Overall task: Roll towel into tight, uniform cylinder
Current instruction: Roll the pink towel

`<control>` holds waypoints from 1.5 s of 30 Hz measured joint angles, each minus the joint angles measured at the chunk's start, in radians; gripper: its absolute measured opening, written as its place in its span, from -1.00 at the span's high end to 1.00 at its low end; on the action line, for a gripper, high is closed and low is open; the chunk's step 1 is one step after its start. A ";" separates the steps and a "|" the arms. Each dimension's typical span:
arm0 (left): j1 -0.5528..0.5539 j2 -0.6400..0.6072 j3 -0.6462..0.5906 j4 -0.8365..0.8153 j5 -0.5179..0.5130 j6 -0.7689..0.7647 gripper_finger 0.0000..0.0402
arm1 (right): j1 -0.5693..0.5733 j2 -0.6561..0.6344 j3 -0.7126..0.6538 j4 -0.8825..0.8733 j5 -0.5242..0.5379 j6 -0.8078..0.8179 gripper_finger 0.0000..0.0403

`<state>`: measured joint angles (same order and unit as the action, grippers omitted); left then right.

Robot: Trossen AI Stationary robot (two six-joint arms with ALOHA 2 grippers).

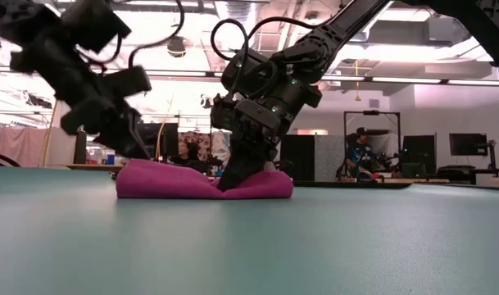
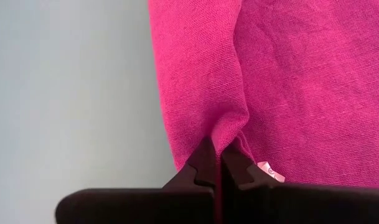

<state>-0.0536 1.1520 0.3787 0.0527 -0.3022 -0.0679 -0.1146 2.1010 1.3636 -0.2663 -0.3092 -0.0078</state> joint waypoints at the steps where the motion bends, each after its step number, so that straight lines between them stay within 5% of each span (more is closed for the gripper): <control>1: 0.003 0.013 -0.009 0.018 0.030 -0.006 1.00 | 0.000 0.000 0.000 0.002 0.000 0.000 0.94; 15: -0.072 0.205 -0.007 0.094 0.188 -0.203 1.00 | 0.003 0.000 0.000 0.005 -0.001 0.008 0.94; 27: -0.092 0.089 0.000 0.124 0.473 -0.324 1.00 | 0.003 0.000 0.000 0.009 -0.003 0.008 0.94; 33: -0.091 -0.020 0.023 -0.074 0.221 -0.245 1.00 | 0.003 0.000 0.000 0.011 -0.004 0.008 0.92; 39: -0.092 -0.176 0.025 -0.197 0.097 -0.211 1.00 | 0.003 0.000 0.000 0.010 -0.004 0.009 0.91; 43: -0.089 -0.219 -0.025 -0.169 -0.078 -0.151 1.00 | 0.003 0.000 0.000 0.010 -0.005 0.009 0.91; 45: -0.077 -0.212 -0.073 -0.079 -0.081 -0.114 1.00 | 0.003 0.000 0.000 0.011 -0.005 0.009 0.91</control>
<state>-0.1307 0.9395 0.3057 -0.0258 -0.3834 -0.1823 -0.1120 2.1010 1.3632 -0.2554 -0.3141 0.0010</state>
